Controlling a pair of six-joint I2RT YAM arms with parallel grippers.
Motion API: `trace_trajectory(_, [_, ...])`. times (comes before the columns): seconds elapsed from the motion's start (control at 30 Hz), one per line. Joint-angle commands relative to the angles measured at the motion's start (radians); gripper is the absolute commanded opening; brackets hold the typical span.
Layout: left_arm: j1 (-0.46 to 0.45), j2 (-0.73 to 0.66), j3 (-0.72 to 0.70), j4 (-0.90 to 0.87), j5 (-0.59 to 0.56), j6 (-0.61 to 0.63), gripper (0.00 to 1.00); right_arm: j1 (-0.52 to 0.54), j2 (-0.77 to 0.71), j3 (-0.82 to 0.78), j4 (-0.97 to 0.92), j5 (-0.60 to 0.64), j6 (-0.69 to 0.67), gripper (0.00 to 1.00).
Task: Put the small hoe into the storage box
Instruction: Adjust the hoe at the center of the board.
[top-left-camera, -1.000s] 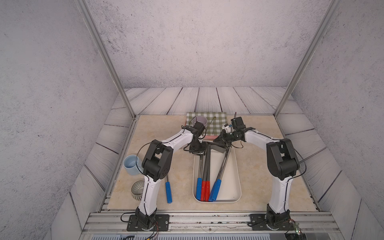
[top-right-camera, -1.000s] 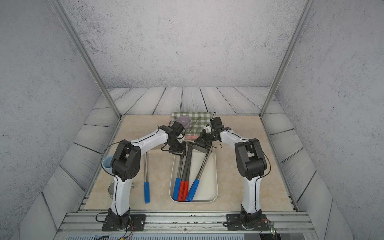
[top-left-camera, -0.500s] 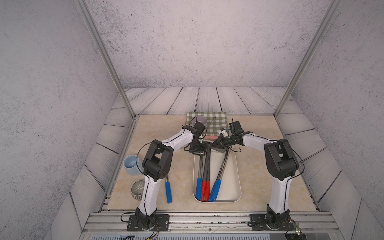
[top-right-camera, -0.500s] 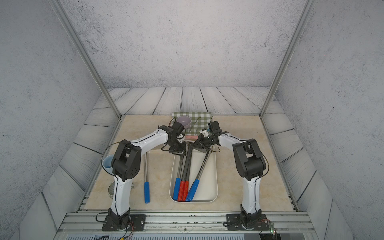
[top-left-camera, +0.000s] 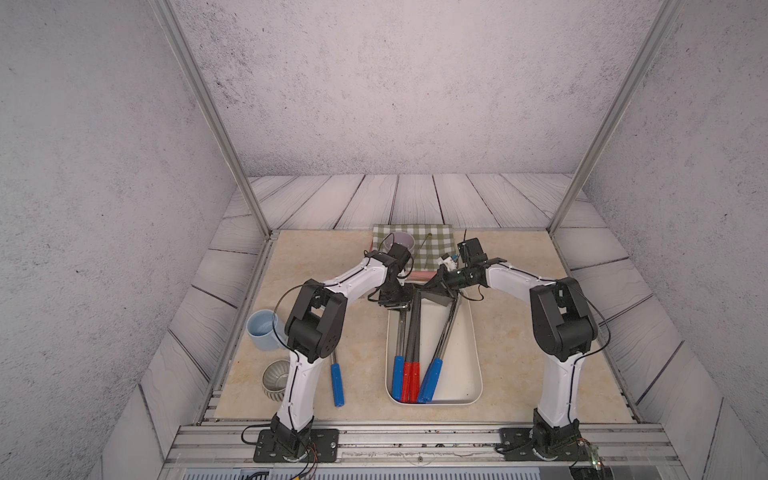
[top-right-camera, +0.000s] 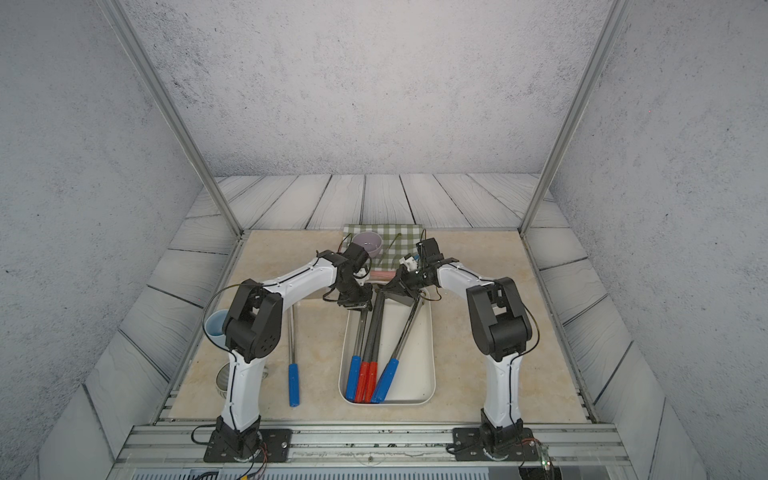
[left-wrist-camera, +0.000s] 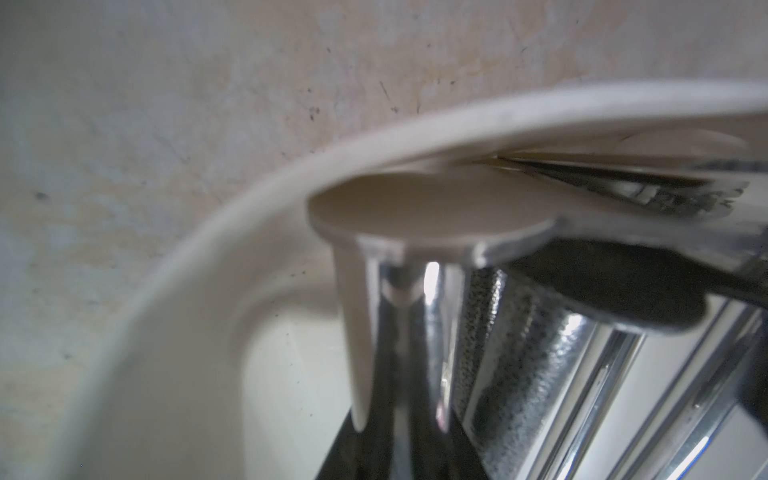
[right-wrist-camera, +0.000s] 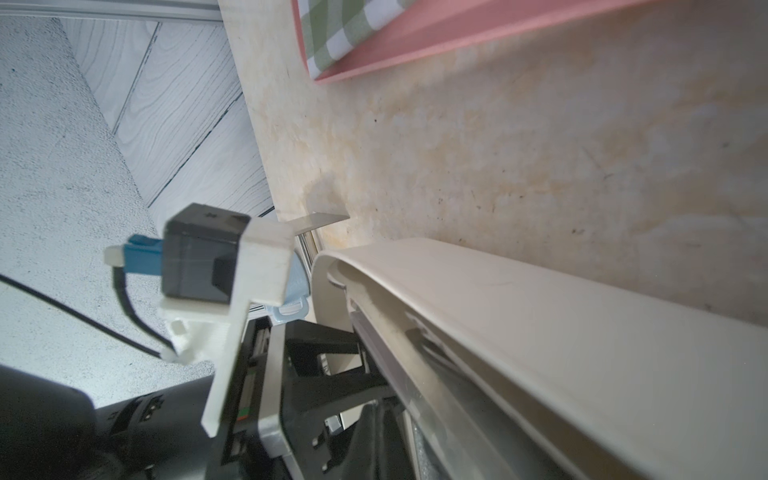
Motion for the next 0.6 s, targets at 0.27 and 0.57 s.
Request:
trace_trajectory(0.27, [0.018,-0.083,0.038,-0.138,-0.142,0.119,0.51,-0.003,-0.163,0.129,-0.187,0.048,-0.085,0.11])
trace_trajectory(0.57, [0.021,-0.204,0.041,-0.151,-0.167,0.137,0.53,-0.003,-0.239,0.129,-0.28,0.092,-0.137,0.14])
